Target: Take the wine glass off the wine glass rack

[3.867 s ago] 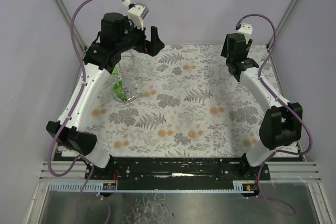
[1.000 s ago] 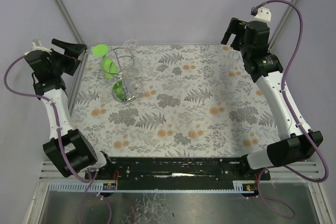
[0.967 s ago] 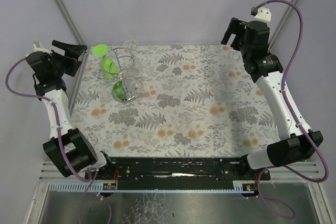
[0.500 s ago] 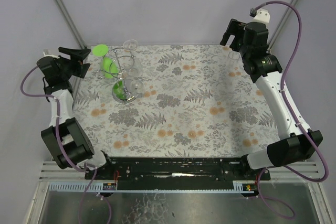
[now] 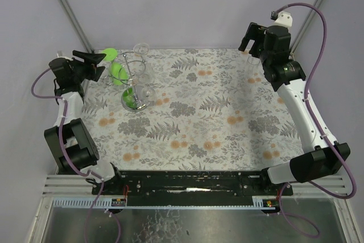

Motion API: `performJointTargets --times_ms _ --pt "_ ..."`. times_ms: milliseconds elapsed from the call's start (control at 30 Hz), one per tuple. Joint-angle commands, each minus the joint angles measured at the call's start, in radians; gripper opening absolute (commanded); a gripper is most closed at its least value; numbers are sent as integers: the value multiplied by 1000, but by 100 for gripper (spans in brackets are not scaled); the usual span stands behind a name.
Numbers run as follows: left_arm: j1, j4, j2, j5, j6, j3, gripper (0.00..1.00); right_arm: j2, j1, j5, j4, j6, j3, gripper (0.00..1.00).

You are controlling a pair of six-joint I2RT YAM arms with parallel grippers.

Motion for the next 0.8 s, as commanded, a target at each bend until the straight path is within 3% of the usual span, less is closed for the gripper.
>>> performJointTargets --times_ms 0,367,767 --pt "0 76 11 -7 8 42 65 -40 7 7 32 3 7 99" --pt "0 93 50 -2 1 60 42 -32 6 3 25 0 28 99" --pt "0 114 65 -5 -14 58 28 -30 5 -3 21 1 37 99"
